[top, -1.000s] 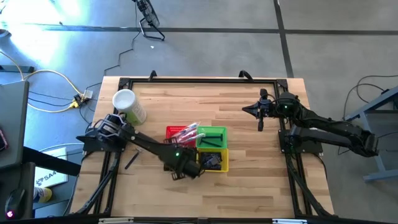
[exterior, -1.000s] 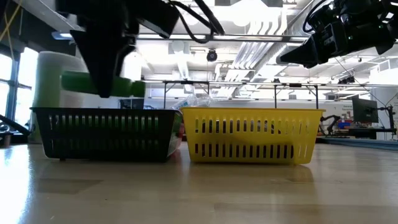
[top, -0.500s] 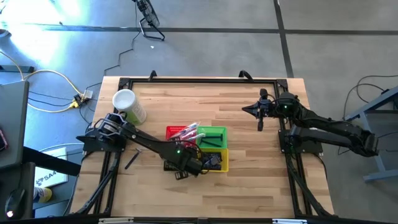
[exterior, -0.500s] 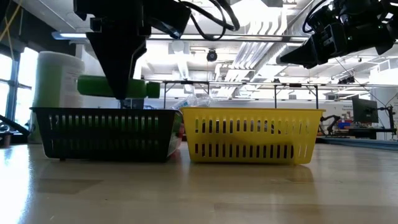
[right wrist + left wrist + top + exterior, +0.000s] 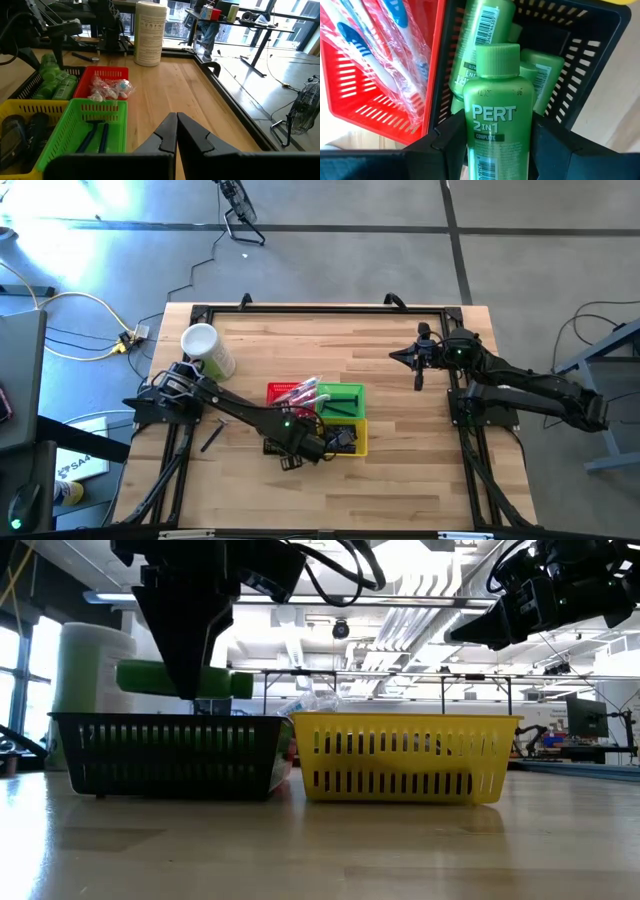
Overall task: Pick & Place Travel size toiletries
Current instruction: Put the green shampoo bottle into the black bin, then put the blue razor into the green bin
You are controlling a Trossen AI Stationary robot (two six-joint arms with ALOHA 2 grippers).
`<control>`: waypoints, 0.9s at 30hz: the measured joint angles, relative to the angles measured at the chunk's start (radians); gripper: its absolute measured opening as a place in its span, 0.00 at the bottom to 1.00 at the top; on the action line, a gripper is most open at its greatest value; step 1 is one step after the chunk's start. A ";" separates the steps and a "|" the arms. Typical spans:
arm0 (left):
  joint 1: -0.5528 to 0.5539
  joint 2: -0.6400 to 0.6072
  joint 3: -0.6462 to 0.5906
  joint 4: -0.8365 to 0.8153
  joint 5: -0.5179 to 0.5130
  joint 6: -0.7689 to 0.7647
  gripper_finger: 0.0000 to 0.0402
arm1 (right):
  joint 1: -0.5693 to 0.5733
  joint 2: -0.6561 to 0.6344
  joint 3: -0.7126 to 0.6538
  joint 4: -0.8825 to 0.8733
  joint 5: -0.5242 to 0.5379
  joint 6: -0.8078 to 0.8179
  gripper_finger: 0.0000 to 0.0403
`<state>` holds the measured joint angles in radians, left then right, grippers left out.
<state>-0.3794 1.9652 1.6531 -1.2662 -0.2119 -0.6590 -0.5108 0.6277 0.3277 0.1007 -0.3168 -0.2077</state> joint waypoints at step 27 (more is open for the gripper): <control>0.000 0.000 0.002 -0.310 0.125 -0.135 0.61 | 0.000 0.000 0.000 0.000 0.000 0.000 0.01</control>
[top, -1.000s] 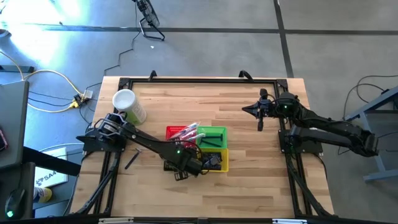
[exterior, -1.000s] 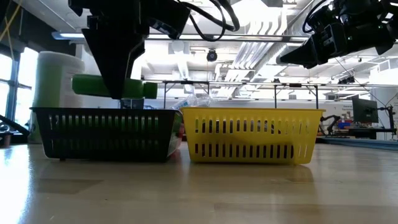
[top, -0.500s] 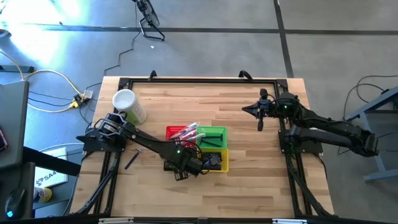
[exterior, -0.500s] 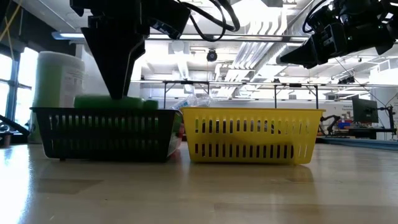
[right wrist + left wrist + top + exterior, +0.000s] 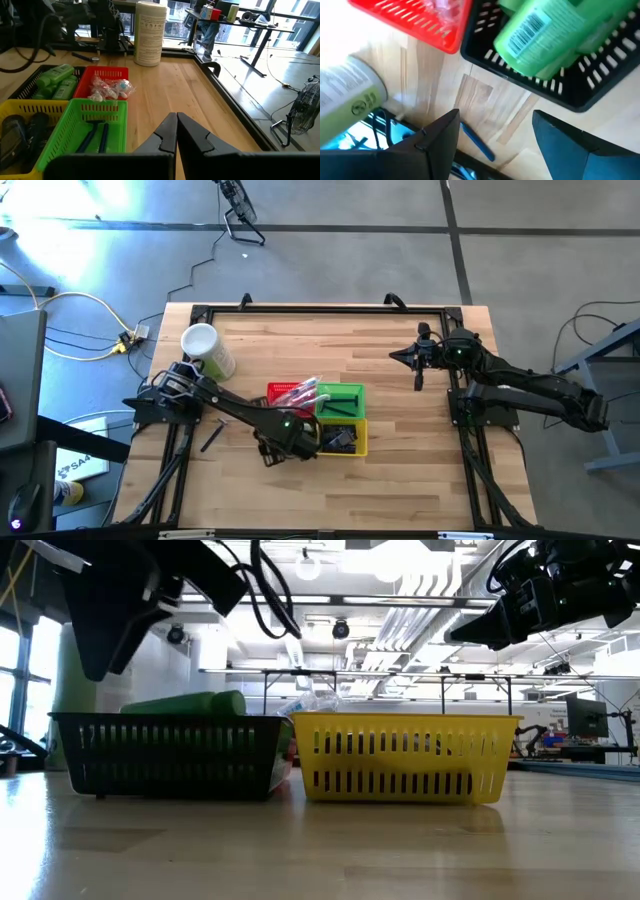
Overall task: Pick & Place Travel size toiletries
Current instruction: Put the blue razor into the green bin
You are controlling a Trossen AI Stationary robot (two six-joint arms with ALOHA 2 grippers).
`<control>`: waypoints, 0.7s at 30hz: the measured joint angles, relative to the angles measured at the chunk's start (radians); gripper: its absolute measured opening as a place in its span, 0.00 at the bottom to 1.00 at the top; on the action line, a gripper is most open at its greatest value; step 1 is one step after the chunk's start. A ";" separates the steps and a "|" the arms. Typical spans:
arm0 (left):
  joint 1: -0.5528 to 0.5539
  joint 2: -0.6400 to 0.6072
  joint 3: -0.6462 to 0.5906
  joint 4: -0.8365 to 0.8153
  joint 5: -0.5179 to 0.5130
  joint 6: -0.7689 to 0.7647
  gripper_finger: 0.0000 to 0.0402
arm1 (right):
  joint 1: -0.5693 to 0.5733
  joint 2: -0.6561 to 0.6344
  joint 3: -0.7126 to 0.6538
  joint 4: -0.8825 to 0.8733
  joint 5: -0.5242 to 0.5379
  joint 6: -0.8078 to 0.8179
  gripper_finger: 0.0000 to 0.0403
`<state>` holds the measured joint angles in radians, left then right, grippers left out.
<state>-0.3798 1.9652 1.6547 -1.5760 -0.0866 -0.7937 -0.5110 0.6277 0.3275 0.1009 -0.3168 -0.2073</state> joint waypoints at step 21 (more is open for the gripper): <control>-0.005 0.000 0.000 0.085 0.025 0.050 0.61 | 0.000 0.000 0.000 0.000 0.000 0.000 0.01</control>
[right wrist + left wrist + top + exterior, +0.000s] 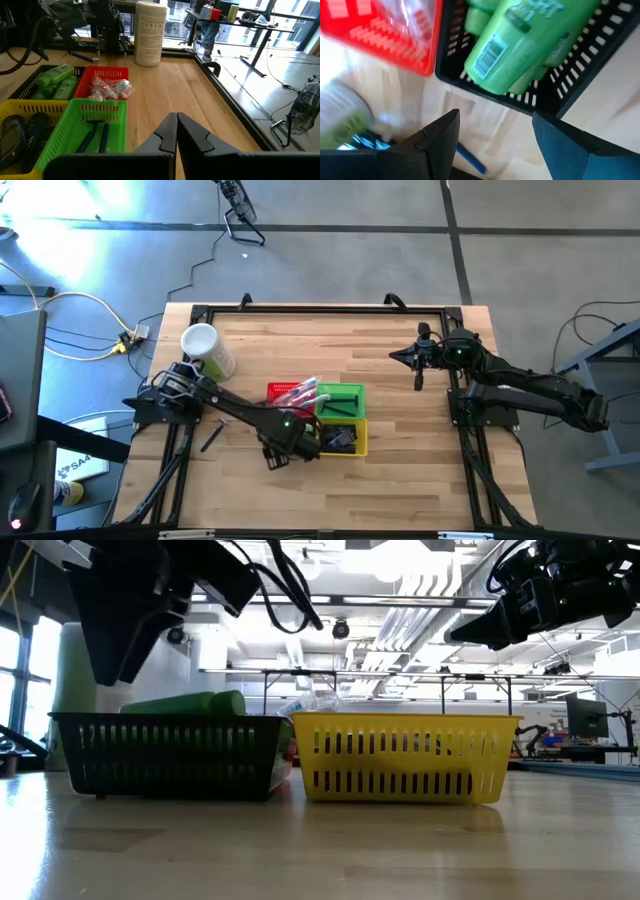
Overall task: Pick & Place Travel size toiletries
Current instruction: Put the blue razor into the green bin
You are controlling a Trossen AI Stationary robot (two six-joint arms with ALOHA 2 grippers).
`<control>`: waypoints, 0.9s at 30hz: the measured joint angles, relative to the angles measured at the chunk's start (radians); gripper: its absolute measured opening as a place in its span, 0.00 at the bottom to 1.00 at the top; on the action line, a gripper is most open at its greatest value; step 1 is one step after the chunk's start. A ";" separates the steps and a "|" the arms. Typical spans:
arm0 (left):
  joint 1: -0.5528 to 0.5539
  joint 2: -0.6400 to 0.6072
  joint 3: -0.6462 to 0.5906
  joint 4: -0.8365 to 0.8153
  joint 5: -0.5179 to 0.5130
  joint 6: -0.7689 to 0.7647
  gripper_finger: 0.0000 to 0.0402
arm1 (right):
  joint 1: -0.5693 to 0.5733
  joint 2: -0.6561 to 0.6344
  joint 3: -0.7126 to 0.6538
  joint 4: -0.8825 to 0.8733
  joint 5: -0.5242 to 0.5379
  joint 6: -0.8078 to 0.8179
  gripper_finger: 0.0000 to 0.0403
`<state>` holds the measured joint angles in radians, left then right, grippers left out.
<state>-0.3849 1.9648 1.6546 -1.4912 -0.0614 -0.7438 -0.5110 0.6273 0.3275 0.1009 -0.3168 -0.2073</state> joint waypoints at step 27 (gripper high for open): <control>-0.270 -0.632 -0.657 0.767 -0.552 0.082 0.61 | 0.000 0.099 0.000 0.059 0.001 -0.003 0.01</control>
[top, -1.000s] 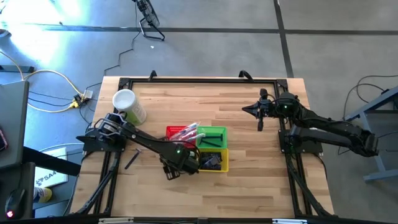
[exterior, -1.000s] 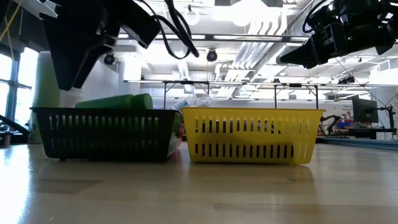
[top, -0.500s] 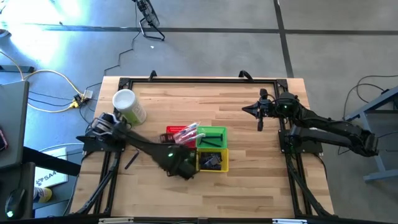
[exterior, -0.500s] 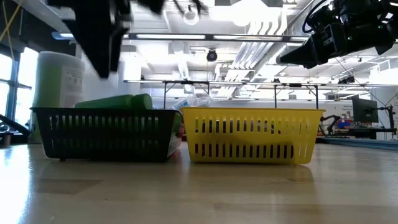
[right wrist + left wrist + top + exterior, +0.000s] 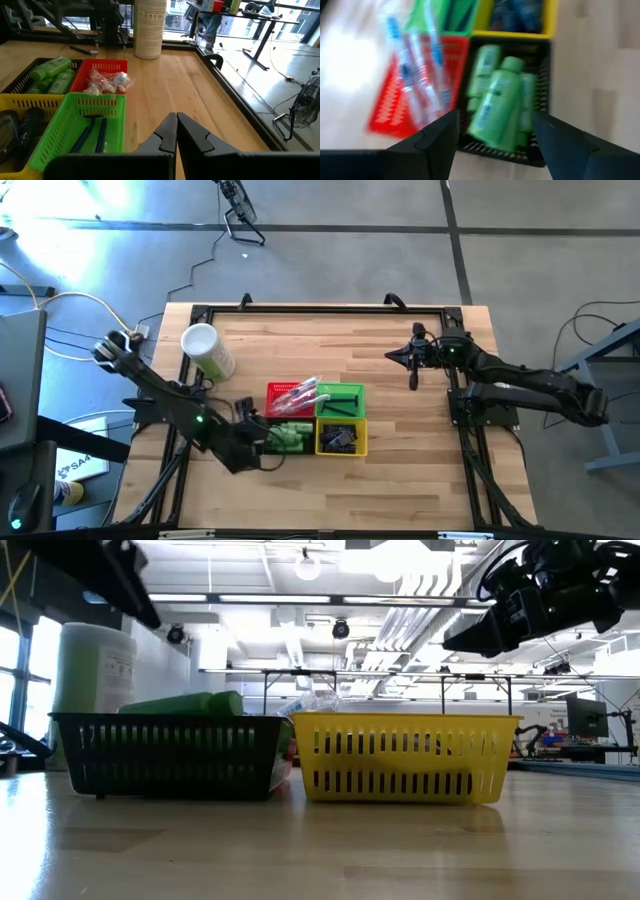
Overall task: Pick & Place Travel size toiletries
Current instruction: Put the blue razor into the green bin
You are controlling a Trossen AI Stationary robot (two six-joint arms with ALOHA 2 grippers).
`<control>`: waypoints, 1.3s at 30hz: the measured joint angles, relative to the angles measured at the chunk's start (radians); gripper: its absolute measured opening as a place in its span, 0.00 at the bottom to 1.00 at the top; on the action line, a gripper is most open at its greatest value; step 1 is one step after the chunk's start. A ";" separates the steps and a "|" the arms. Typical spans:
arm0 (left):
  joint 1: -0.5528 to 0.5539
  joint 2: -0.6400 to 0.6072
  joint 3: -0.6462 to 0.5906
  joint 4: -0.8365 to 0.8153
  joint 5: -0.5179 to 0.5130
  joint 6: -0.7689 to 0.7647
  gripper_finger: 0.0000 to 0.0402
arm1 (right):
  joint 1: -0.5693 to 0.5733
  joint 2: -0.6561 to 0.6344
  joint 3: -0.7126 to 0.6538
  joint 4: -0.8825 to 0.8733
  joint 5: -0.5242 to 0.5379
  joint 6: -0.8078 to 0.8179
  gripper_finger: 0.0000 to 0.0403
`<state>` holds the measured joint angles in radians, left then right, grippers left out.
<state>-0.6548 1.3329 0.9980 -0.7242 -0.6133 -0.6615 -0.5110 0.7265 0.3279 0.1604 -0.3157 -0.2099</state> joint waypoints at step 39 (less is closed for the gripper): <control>-0.237 -0.640 -0.535 -0.105 0.383 -0.947 0.61 | 0.000 0.031 0.000 0.054 0.106 0.033 0.01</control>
<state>-0.8913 0.6930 0.4633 -0.8292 -0.2303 -1.6084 -0.5109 0.7578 0.3279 0.2143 -0.2100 -0.1764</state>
